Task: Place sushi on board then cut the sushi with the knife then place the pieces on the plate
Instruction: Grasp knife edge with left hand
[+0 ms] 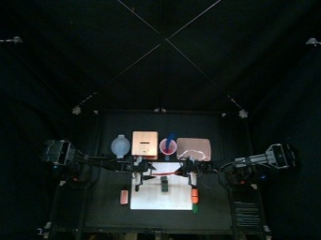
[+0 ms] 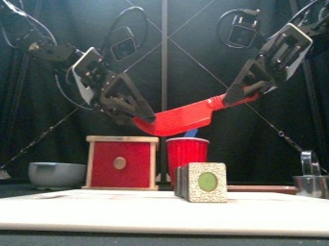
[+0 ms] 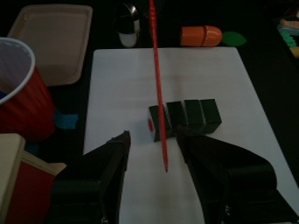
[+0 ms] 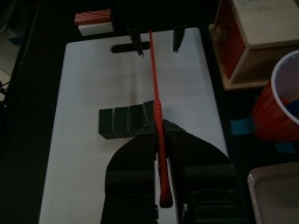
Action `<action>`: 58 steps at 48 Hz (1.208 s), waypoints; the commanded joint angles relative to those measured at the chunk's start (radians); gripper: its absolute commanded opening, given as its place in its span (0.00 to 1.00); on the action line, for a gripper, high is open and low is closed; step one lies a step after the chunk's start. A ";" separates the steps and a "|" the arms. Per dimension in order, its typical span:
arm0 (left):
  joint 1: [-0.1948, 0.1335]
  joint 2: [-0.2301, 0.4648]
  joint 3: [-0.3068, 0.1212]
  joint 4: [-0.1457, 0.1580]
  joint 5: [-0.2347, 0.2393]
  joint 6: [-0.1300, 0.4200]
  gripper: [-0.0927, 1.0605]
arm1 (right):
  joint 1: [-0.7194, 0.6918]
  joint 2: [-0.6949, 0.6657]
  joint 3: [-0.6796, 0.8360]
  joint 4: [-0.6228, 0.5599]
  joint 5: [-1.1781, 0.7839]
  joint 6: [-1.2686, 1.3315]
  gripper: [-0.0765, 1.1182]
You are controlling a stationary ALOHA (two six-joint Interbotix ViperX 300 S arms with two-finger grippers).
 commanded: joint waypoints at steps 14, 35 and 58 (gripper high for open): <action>-0.011 0.011 -0.029 -0.015 0.003 -0.002 0.63 | 0.017 0.012 -0.025 0.015 -0.025 0.000 0.35; -0.038 0.038 -0.035 -0.046 0.012 -0.002 0.60 | 0.041 0.046 -0.014 0.058 -0.044 0.000 0.35; -0.052 0.069 -0.061 -0.052 0.031 -0.002 0.46 | 0.071 0.083 -0.018 0.091 -0.055 0.000 0.35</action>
